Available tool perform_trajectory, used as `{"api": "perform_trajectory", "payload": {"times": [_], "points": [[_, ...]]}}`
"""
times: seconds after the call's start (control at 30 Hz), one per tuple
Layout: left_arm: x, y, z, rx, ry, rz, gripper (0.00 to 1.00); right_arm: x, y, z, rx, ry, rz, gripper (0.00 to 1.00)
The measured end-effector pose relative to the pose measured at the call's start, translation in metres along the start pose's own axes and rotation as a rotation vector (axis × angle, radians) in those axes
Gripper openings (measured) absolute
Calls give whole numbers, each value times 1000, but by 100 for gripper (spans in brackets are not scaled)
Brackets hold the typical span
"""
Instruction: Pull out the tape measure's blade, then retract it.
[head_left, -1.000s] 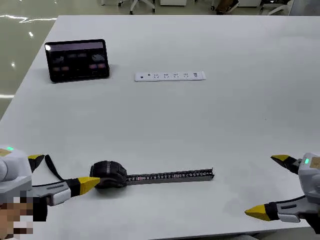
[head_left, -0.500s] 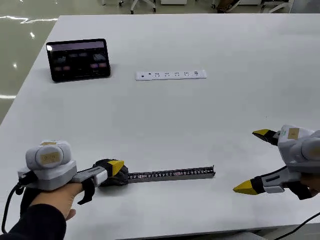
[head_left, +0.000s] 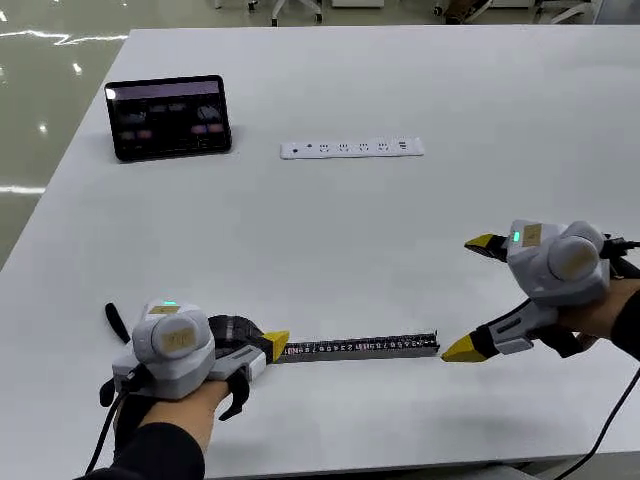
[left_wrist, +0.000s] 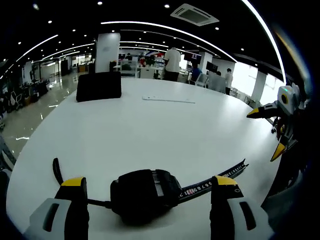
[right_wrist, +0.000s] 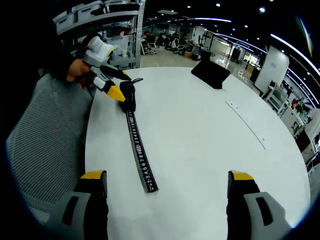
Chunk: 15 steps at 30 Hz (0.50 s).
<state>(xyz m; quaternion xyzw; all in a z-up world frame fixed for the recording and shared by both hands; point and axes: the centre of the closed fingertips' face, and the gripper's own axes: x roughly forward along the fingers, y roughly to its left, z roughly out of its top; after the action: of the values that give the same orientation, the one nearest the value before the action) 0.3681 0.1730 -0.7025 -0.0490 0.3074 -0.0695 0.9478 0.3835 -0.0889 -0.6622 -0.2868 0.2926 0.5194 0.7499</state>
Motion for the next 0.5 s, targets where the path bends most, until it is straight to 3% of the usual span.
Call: {"api": "perform_trajectory", "payload": {"times": [0.13, 0.33, 0.5], "points": [[6, 2, -10, 28, 29, -3, 98, 11, 0, -3, -16, 34, 34, 94], [10, -4, -8, 68, 5, -32, 96, 22, 4, -8, -81, 48, 87, 86], [12, -5, -9, 65, -2, -42, 94, 38, 9, -30, -90, 104, 147, 75]]}}
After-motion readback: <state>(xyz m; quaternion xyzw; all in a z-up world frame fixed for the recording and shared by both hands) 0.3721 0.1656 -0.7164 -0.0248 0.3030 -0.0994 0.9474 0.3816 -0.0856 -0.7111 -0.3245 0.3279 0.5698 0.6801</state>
